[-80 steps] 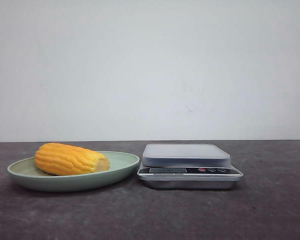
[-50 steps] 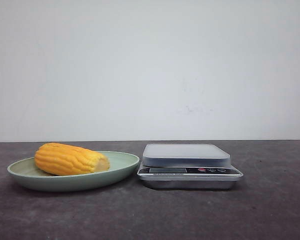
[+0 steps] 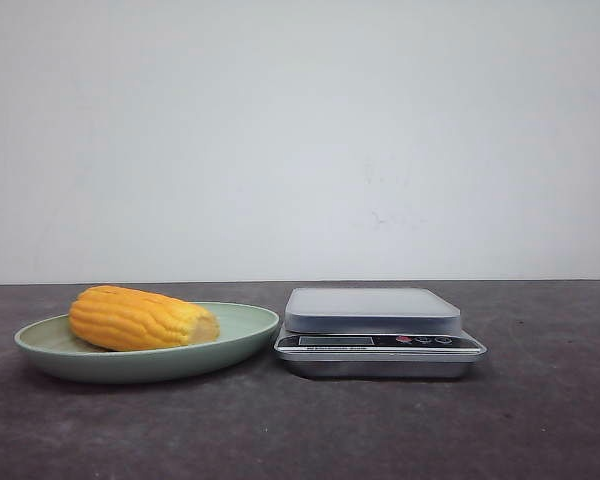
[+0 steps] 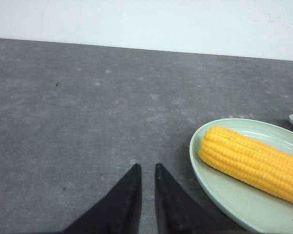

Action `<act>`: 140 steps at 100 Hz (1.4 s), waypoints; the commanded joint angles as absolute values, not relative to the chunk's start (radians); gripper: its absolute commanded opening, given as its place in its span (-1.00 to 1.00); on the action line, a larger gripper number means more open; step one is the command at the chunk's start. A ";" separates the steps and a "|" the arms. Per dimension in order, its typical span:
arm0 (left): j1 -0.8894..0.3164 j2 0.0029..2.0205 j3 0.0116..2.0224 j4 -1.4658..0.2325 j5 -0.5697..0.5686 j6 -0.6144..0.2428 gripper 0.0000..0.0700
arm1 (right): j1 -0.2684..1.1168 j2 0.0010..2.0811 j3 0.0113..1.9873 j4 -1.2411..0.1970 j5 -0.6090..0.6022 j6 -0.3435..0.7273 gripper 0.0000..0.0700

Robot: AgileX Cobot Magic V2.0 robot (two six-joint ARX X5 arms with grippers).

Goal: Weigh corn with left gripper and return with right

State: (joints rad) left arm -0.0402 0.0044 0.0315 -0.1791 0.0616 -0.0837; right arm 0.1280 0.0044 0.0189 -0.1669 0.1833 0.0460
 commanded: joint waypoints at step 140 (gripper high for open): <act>-0.039 0.003 0.019 -0.194 0.117 -0.285 -1.00 | 0.128 0.004 0.014 0.426 0.091 0.302 -1.00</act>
State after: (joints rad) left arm -0.0402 0.0044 0.0315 -0.1787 0.1078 -0.2775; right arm 0.1280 0.0044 0.0154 0.4091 0.1135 0.2584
